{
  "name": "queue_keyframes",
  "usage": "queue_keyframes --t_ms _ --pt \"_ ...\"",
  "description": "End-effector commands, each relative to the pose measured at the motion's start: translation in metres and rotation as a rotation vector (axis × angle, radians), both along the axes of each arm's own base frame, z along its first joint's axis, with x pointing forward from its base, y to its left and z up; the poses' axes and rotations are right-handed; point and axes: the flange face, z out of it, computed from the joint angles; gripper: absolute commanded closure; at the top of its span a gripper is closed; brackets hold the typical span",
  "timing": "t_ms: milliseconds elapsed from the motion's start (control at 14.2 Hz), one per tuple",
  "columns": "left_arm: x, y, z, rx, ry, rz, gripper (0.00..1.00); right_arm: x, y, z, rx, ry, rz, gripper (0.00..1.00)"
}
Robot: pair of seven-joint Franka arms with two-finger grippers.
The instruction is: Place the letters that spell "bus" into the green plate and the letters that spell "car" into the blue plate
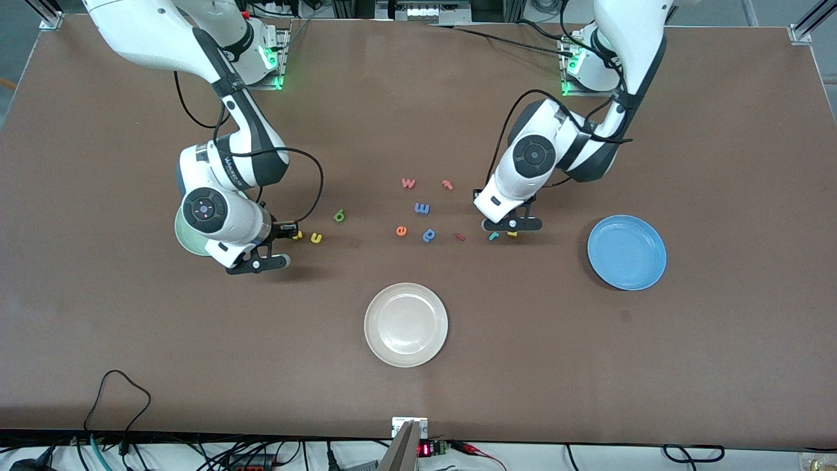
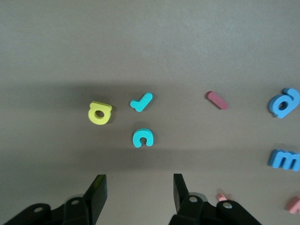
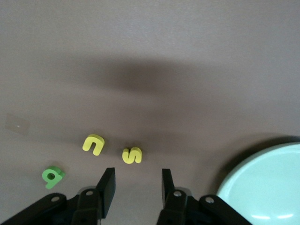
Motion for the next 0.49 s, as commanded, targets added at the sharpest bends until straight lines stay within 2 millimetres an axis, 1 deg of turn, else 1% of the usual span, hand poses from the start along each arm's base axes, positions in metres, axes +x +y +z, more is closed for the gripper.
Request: queue_keyframes --t_ms 0,70,211,422 --pt "-0.009 -0.009 -0.025 0.015 -0.040 -0.045 0.37 -0.005 0.005 -0.009 0.005 -0.022 -0.004 0.51" --pt "-0.009 -0.011 -0.031 0.009 -0.046 -0.045 0.37 -0.006 0.007 -0.012 0.007 -0.029 -0.001 0.51" --pt "-0.007 -0.010 -0.036 0.014 -0.063 -0.059 0.37 -0.011 0.009 -0.025 0.007 -0.033 0.010 0.51" --pt "-0.005 -0.007 -0.045 0.025 -0.080 -0.081 0.37 -0.025 0.005 -0.047 0.012 -0.049 0.010 0.51"
